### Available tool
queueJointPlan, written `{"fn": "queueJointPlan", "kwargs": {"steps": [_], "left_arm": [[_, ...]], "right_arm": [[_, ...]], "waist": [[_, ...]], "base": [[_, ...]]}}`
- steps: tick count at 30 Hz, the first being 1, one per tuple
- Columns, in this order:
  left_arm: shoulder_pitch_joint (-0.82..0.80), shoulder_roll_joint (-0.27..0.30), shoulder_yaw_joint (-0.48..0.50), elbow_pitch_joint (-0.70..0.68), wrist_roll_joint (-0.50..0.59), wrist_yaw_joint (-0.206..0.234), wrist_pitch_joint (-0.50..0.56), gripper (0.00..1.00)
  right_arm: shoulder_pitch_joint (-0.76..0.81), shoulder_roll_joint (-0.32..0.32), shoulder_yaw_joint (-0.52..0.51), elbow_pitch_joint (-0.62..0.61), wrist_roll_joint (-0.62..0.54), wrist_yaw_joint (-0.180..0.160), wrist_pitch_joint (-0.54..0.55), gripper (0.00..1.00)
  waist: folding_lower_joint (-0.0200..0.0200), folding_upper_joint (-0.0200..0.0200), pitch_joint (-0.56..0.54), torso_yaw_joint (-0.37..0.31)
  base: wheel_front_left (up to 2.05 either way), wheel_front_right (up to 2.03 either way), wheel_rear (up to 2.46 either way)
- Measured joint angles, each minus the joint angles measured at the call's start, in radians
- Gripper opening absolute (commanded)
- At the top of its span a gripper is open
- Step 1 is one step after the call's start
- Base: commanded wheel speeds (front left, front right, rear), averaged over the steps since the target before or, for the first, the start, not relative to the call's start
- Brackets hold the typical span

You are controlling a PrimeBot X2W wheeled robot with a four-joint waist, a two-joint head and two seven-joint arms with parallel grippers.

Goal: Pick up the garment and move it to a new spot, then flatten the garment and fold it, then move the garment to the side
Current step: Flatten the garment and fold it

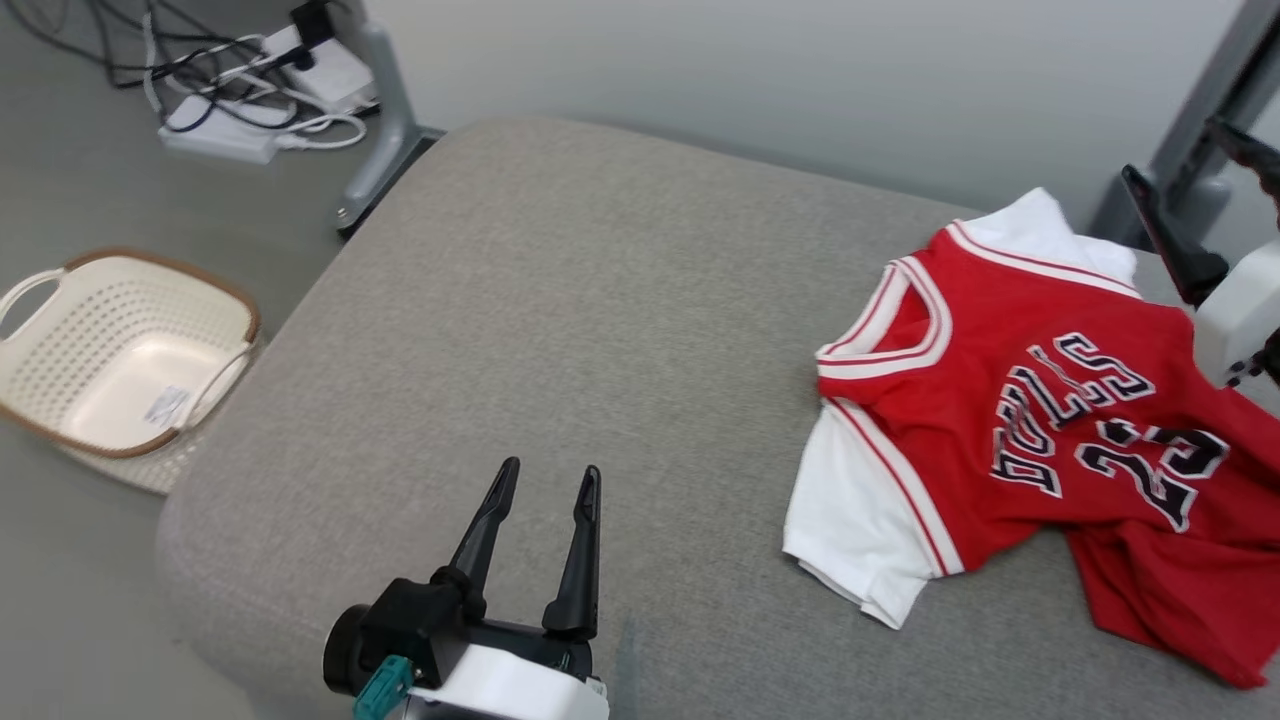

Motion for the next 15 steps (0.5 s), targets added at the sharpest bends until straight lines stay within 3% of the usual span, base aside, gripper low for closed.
{"fn": "queueJointPlan", "kwargs": {"steps": [7,15], "left_arm": [[-0.002,-0.002,0.069,0.033,0.01,-0.034,0.0,1.0],[0.004,-0.002,0.104,0.039,0.01,-0.052,0.0,1.0]], "right_arm": [[0.207,0.056,-0.181,-0.108,-0.02,0.0,0.0,1.0],[0.532,0.114,-0.476,-0.209,-0.022,0.0,0.0,1.0]], "waist": [[0.0,0.0,-0.053,-0.147],[0.0,0.0,-0.107,-0.286]], "base": [[0.0,0.0,0.0],[0.0,0.0,0.0]]}}
